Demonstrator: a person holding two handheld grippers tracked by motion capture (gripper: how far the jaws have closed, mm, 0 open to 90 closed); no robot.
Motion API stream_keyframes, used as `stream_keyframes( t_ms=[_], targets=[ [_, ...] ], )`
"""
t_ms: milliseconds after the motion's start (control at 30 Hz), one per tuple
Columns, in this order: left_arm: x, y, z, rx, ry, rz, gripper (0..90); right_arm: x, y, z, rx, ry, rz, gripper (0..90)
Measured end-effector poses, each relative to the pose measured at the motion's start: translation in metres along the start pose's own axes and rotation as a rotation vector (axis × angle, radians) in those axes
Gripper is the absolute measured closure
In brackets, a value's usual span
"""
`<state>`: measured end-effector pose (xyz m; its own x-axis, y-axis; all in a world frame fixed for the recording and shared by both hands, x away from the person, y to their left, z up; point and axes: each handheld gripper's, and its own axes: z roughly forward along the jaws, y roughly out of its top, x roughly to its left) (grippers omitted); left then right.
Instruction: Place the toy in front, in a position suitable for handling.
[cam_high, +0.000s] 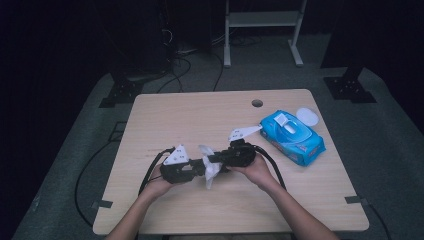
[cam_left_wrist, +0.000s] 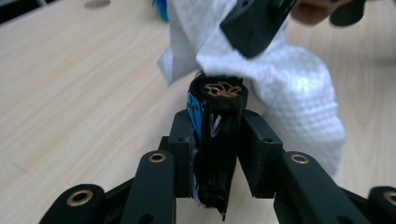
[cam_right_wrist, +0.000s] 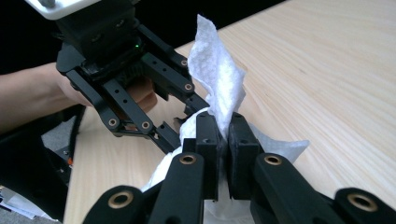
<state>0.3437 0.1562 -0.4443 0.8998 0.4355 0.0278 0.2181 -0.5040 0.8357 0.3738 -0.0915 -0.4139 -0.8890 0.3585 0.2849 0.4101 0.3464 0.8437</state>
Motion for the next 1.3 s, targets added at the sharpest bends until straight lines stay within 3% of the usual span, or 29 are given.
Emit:
stream_keyframes(
  t_ms=[100,233,367,433,567,700,967,1300],
  targets=[
    [-0.001,-0.005,0.006,0.046,-0.001,0.017,67.4,-0.005,-0.006,0.001,0.038,-0.051,-0.014,84.6],
    [-0.001,-0.009,0.008,0.060,-0.006,0.009,67.5,-0.006,-0.012,-0.001,0.092,-0.128,-0.056,84.5],
    [0.000,-0.008,0.009,0.073,-0.013,0.009,66.5,-0.007,-0.012,-0.003,0.104,-0.156,-0.077,84.5],
    [0.000,-0.005,0.011,0.088,-0.029,0.018,60.4,-0.006,-0.012,-0.001,0.098,-0.149,-0.081,84.5],
    [-0.002,0.003,0.017,0.120,-0.016,0.051,54.5,-0.001,-0.011,0.005,0.085,-0.121,-0.087,84.5],
    [0.000,0.007,0.020,0.116,0.006,0.063,63.7,0.002,-0.011,0.008,0.089,-0.117,-0.104,84.4],
    [0.001,0.008,0.020,0.117,-0.001,0.072,64.3,-0.009,-0.014,-0.009,0.097,-0.183,-0.089,84.5],
    [0.002,0.007,0.021,0.109,-0.013,0.068,64.5,-0.005,-0.016,-0.006,0.086,-0.165,-0.100,84.4]
  ],
)
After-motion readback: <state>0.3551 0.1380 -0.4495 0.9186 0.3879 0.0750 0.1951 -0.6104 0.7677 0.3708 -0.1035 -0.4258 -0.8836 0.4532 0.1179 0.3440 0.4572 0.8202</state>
